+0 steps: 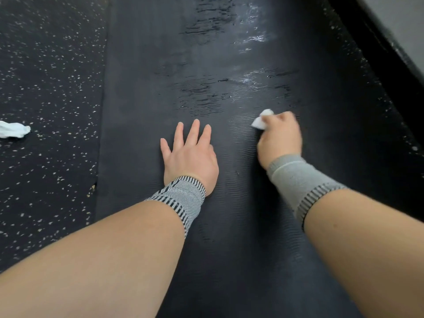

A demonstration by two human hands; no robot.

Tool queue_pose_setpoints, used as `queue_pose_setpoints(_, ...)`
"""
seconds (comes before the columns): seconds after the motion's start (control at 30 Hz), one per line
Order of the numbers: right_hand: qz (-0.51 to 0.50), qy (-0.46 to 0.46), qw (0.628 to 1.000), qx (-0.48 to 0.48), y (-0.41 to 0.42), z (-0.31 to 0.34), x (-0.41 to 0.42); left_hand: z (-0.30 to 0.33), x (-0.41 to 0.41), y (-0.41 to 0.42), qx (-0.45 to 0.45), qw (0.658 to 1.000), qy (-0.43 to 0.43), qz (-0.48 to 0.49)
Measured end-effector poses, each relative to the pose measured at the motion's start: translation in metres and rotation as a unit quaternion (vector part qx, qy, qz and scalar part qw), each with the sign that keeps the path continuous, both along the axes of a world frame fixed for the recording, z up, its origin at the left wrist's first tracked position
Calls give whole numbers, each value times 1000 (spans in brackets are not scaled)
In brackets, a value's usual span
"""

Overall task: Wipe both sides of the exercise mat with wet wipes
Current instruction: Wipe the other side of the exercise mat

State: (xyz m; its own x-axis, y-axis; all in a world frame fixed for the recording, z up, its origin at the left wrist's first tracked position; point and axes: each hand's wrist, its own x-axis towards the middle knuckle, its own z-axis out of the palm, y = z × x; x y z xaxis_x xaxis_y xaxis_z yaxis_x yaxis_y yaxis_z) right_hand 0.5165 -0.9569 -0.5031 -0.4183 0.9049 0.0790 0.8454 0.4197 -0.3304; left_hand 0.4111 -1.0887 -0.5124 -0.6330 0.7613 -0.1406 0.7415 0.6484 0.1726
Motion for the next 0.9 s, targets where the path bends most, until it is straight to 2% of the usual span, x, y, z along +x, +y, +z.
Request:
queue_pose_setpoints(0.1,187,33,982,8,-40,-7,-8,0,1,-1,-1,1000,-1,0)
queue_pose_setpoints(0.17,245,36,969,26,-41,-9,3,0,0,0,1,1000,0,-1)
queue_pose_setpoints(0.2,226,36,972,48,-32,-8,13,0,0,0,2,1000,1,0)
queue_pose_setpoints(0.23,168,40,983,62,-19,-7,24,0,0,0,2,1000,2,1)
queue_pose_setpoints(0.3,-1,32,999,32,2,-4,42,0,0,0,0,1000,4,4)
queue_pose_setpoints(0.33,-36,34,999,19,3,-3,45,-1,0,0,0,1000,4,6)
queue_pose_setpoints(0.37,-9,37,999,22,-6,-2,42,-1,1,0,0,1000,4,6)
queue_pose_setpoints(0.4,60,49,997,26,-22,0,36,-1,1,0,3,1000,5,6)
queue_pose_setpoints(0.5,303,81,949,43,-70,-8,29,0,1,0,4,1000,6,7)
queue_pose_setpoints(0.57,346,75,934,45,-69,-8,40,0,1,0,1,1000,6,5)
queue_pose_setpoints(0.63,284,70,953,81,-48,-8,59,0,0,1,0,1000,8,5)
queue_pose_setpoints(0.67,214,68,971,88,-36,-6,67,0,0,0,-1,1000,8,5)
queue_pose_setpoints(0.7,124,62,987,78,-24,-3,74,1,1,0,-2,1000,7,5)
queue_pose_setpoints(0.77,-33,43,998,31,-9,-5,74,1,1,0,-2,1000,5,5)
queue_pose_setpoints(0.8,-64,36,997,16,-11,-6,67,1,1,0,-2,1000,5,6)
queue_pose_setpoints(0.83,-52,36,998,12,-18,-6,56,1,2,0,-3,1000,6,6)
queue_pose_setpoints(0.9,63,52,996,24,-35,-10,31,1,2,0,-4,1000,8,5)
